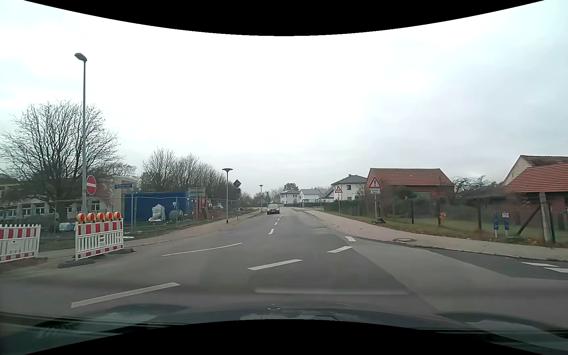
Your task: Follow the waypoints while adhering to traffic rules and regulations
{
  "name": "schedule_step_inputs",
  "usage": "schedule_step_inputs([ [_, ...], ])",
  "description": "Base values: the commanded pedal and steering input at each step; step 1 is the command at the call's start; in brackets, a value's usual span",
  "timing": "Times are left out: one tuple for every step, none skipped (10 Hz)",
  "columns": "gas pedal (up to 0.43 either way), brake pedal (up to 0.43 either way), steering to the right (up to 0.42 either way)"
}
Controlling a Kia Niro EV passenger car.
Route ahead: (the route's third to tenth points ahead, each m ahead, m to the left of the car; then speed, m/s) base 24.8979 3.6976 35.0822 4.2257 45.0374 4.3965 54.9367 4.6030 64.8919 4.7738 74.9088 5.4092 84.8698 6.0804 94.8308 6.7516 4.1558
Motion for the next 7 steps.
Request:
schedule_step_inputs([
  [0.37, 0.0, 0.033],
  [0.37, 0.0, 0.032],
  [0.37, 0.0, 0.03],
  [0.37, 0.0, 0.027],
  [0.37, 0.0, 0.024],
  [0.37, 0.0, 0.018],
  [0.37, 0.0, 0.014],
])
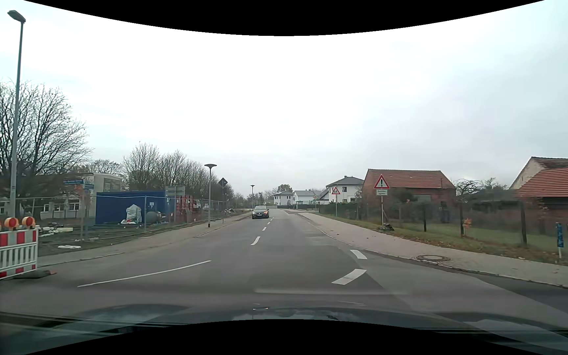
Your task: Follow the waypoints while adhering to traffic rules and regulations
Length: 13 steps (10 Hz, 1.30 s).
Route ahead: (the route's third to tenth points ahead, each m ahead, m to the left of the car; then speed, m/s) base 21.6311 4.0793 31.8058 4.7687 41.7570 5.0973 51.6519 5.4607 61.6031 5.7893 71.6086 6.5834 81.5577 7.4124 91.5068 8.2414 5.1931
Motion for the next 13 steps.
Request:
schedule_step_inputs([
  [0.358, 0.0, 0.01],
  [0.358, 0.0, 0.005],
  [0.35, 0.0, -0.002],
  [0.339, 0.0, -0.007],
  [0.339, 0.0, -0.01],
  [0.319, 0.0, -0.014],
  [0.299, 0.0, -0.018],
  [0.299, 0.0, -0.021],
  [0.287, 0.0, -0.025],
  [0.287, 0.0, -0.026],
  [0.28, 0.0, -0.027],
  [0.28, 0.0, -0.027],
  [0.268, 0.0, -0.027],
])
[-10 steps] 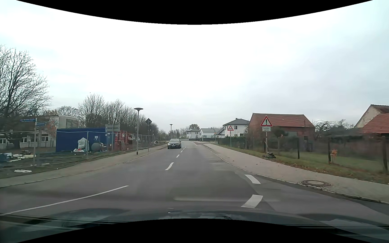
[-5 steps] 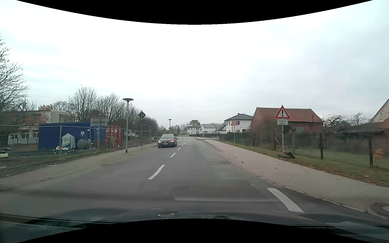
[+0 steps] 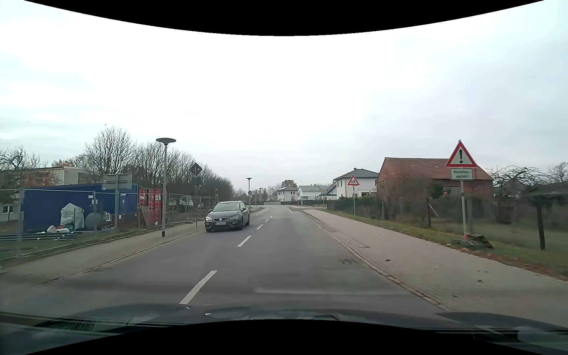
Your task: Follow the waypoints while adhering to traffic rules and regulations
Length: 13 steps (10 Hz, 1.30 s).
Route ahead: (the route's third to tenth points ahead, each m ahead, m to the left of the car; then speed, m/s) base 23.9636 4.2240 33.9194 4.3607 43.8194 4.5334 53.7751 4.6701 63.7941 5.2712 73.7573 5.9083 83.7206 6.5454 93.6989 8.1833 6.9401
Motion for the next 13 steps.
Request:
schedule_step_inputs([
  [0.26, 0.0, -0.027],
  [0.26, 0.0, -0.027],
  [0.24, 0.0, -0.027],
  [0.24, 0.0, -0.027],
  [0.228, 0.0, -0.025],
  [0.228, 0.0, -0.024],
  [0.228, 0.0, -0.023],
  [0.22, 0.0, -0.023],
  [0.22, 0.0, -0.02],
  [0.22, 0.0, -0.018],
  [0.22, 0.0, -0.012],
  [0.22, 0.0, -0.009],
  [0.22, 0.0, -0.008],
])
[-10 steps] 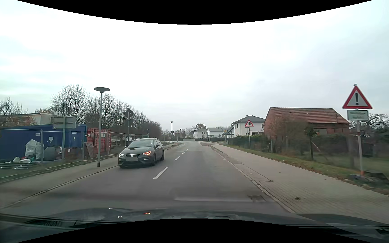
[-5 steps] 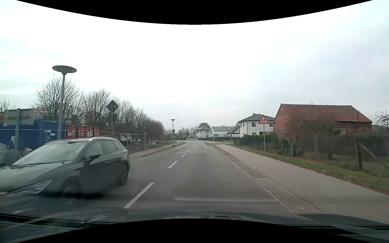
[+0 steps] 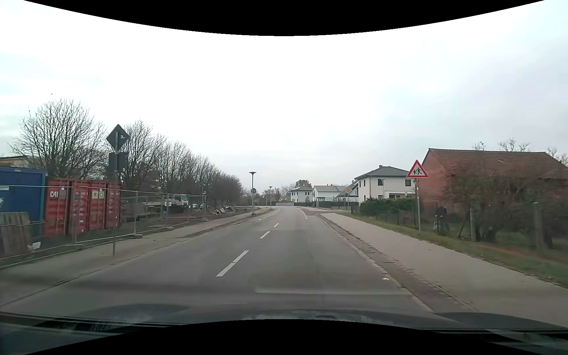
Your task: Follow the waypoints while adhering to traffic rules and regulations
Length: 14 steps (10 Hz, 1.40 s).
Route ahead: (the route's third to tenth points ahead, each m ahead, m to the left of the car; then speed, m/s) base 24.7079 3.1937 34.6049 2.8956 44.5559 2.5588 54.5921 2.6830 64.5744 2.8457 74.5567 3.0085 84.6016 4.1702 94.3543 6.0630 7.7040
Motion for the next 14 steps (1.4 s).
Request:
schedule_step_inputs([
  [0.22, 0.0, -0.007],
  [0.209, 0.0, -0.006],
  [0.209, 0.0, -0.006],
  [0.209, 0.0, -0.006],
  [0.209, 0.0, -0.006],
  [0.209, 0.0, -0.006],
  [0.209, 0.0, -0.005],
  [0.209, 0.0, -0.006],
  [0.22, 0.0, -0.006],
  [0.22, 0.0, -0.005],
  [0.22, 0.0, -0.005],
  [0.228, 0.0, -0.004],
  [0.24, 0.0, -0.002],
  [0.24, 0.0, -0.001],
])
